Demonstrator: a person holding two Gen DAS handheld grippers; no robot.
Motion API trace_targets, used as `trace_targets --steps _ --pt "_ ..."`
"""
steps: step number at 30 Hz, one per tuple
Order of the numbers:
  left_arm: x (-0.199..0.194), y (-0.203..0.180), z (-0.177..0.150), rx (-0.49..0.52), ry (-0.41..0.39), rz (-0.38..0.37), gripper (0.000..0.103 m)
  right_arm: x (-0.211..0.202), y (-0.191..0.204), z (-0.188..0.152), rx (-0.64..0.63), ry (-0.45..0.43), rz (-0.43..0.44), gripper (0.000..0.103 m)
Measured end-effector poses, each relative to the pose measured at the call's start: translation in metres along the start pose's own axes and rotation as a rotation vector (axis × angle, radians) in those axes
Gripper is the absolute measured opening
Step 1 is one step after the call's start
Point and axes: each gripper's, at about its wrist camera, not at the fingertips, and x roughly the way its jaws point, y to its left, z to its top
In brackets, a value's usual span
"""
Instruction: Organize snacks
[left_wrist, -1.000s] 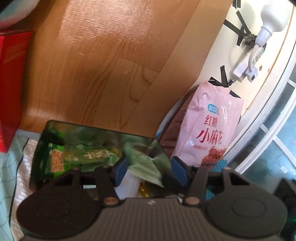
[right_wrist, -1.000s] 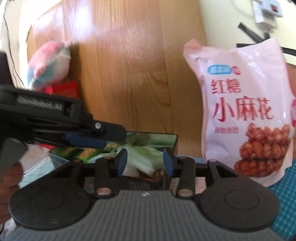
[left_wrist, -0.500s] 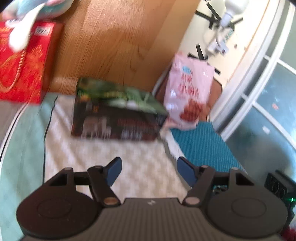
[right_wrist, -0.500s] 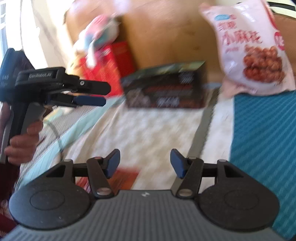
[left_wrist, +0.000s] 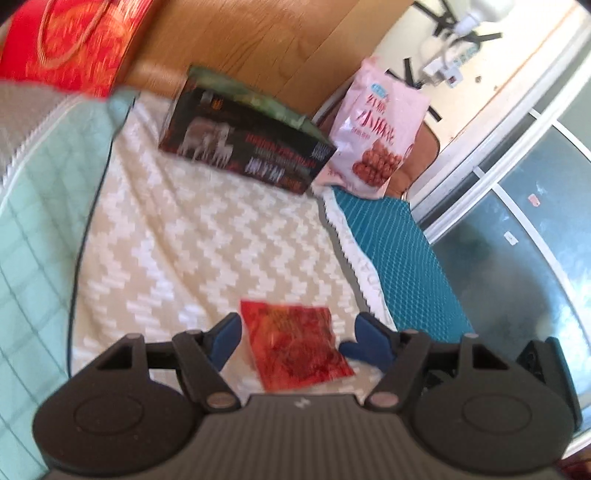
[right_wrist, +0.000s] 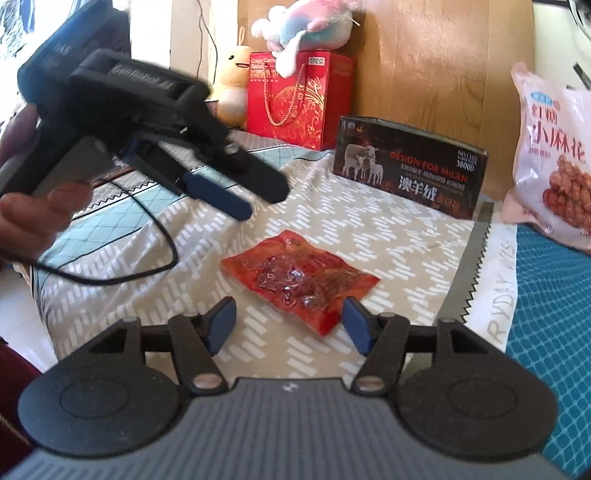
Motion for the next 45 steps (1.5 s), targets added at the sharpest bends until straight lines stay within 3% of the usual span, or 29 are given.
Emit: trace_targets --steps 2,5,7,8,10,19,21,23,25,30,36,39,43,45 --pt "0.008 0.002 -0.003 -0.014 0.028 -0.006 0.069 0.002 -0.007 0.0 0.032 -0.013 -0.004 0.056" --pt "0.018 0.003 -0.004 -0.014 0.041 -0.015 0.072 0.007 -0.015 0.003 0.084 -0.032 -0.021 0.029" --pt "0.022 0.003 -0.001 -0.028 0.046 -0.025 0.072 0.009 -0.02 0.004 0.14 -0.046 -0.006 0.023" --pt "0.024 0.004 0.001 -0.039 0.049 -0.035 0.072 0.01 -0.024 0.003 0.177 -0.048 0.01 0.013" --pt "0.029 0.006 0.006 -0.064 0.054 -0.049 0.069 0.01 -0.03 0.002 0.244 -0.041 0.028 0.003" --pt "0.04 0.025 0.039 -0.182 0.015 -0.06 0.068 0.005 -0.06 -0.003 0.491 -0.039 0.094 0.005" --pt "0.036 0.027 0.046 -0.167 -0.008 -0.05 0.068 0.001 -0.07 -0.003 0.548 -0.03 0.108 0.012" --pt "0.033 0.03 0.051 -0.152 -0.024 -0.023 0.068 -0.002 -0.083 -0.003 0.62 -0.022 0.12 0.027" --pt "0.04 0.036 0.054 -0.152 -0.002 0.003 0.065 0.001 -0.094 -0.002 0.69 -0.02 0.137 0.03" --pt "0.049 0.035 0.052 -0.107 -0.005 0.006 0.053 0.027 -0.107 0.003 0.824 -0.023 0.203 0.03" --pt "0.047 0.04 0.051 -0.119 -0.01 -0.016 0.053 0.046 -0.098 0.017 0.774 -0.056 0.191 0.031" --pt "0.048 0.041 0.05 -0.128 -0.024 -0.033 0.053 0.053 -0.098 0.02 0.769 -0.064 0.211 0.024" --pt "0.05 0.049 0.055 -0.179 -0.012 -0.081 0.056 0.052 -0.108 0.022 0.831 -0.1 0.27 0.019" --pt "0.048 0.055 0.061 -0.217 -0.023 -0.139 0.059 0.051 -0.12 0.024 0.912 -0.133 0.347 0.018"
